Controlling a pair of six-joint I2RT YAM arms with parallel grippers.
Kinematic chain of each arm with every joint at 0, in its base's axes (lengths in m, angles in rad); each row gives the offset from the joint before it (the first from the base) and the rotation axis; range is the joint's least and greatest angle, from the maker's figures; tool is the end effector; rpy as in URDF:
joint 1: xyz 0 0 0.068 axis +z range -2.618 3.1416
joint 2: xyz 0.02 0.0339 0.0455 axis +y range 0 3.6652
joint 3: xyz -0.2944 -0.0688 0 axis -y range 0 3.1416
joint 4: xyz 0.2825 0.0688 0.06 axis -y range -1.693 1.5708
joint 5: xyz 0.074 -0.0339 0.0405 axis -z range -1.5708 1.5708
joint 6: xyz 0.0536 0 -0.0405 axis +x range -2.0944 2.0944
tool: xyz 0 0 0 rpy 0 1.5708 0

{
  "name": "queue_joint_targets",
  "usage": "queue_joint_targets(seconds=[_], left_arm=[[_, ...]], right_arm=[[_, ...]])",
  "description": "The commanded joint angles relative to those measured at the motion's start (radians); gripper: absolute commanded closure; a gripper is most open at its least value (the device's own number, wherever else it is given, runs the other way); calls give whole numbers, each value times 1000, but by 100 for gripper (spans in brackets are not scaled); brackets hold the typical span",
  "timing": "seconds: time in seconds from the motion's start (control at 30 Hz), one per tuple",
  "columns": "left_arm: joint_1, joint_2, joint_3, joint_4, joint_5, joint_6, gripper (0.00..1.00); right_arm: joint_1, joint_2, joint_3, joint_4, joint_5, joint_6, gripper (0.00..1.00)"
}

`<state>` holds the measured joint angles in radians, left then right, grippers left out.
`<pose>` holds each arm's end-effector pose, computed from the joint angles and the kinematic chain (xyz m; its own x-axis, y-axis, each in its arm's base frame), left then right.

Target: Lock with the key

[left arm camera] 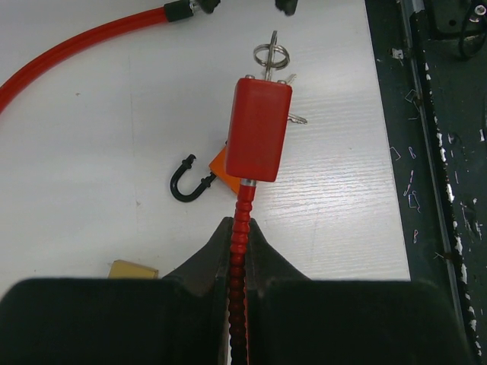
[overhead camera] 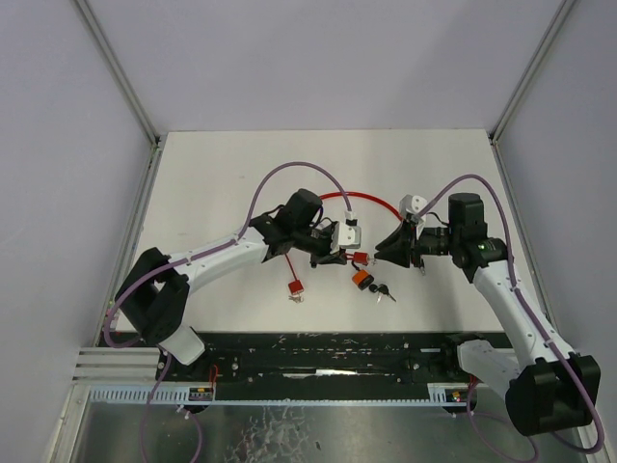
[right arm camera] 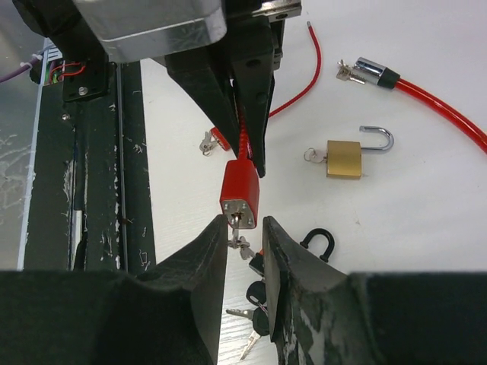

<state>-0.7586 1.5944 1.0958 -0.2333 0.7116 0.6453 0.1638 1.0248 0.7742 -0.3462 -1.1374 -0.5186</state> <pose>0.2583 -0.2930 0.2488 0.1379 0.4969 -0.8568 0.9896 -0.1043 0.0987 0.2244 0.0864 0.2989 -0.0805 -0.2243 -0.9712 -0.9775 0.2081 0.0330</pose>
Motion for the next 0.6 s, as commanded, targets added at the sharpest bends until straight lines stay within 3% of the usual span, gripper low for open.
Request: queue_joint_targets(seconds=[0.0, 0.27, 0.57], left_arm=[[-2, 7, 33, 32, 2, -10, 100], [-3, 8, 36, 32, 2, -10, 100], [-3, 7, 33, 32, -1, -10, 100]], right_arm=[[-11, -16, 23, -8, -61, 2, 68], [37, 47, 14, -22, -9, -35, 71], [62, 61, 28, -68, 68, -99, 84]])
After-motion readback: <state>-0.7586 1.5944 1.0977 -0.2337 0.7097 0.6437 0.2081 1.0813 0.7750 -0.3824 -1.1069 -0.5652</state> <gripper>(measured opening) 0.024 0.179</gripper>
